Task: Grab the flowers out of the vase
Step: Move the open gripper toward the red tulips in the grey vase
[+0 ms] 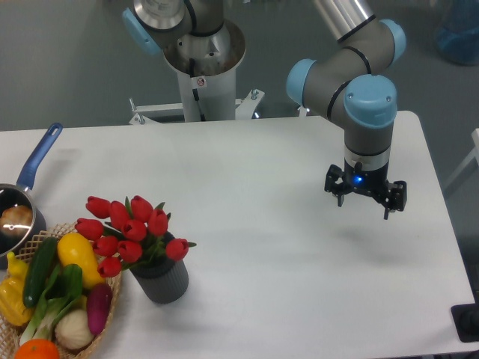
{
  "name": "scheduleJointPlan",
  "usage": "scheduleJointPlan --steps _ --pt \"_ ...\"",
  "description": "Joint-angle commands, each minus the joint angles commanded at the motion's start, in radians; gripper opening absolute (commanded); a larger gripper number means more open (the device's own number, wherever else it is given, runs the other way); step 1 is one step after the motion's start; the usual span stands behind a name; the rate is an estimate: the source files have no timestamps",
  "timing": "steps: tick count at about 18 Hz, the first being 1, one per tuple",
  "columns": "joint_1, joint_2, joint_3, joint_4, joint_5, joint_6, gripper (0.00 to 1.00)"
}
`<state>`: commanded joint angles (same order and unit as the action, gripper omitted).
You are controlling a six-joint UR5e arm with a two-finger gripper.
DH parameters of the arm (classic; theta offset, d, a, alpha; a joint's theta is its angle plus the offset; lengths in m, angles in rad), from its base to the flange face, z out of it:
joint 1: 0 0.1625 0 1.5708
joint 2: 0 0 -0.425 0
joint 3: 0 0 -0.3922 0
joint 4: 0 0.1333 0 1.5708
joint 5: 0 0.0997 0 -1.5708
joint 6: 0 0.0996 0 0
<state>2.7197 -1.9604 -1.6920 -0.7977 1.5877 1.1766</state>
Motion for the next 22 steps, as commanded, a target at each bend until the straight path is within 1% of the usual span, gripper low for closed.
scheduleJointPlan --steps 5,8,12,14,16,18,19,22 --pt "-0.003 0.002 -0.002 0.0 -0.006 0.0 1.0" --pt "-0.006 0.003 -0.041 0.003 -0.009 0.0 1.0" --pt "-0.017 0.005 -0.07 0.012 -0.011 -0.003 1.0" --pt "-0.035 0.003 -0.107 0.014 -0.005 -0.002 1.0" --pt "-0.049 0.011 -0.117 0.014 -0.005 -0.012 1.0" --pt "-0.066 0.029 -0.143 0.014 -0.003 -0.006 1.0" --pt "-0.072 0.038 -0.144 0.014 -0.006 -0.005 1.0" --pt "-0.127 0.041 -0.144 0.018 -0.024 -0.011 1.0"
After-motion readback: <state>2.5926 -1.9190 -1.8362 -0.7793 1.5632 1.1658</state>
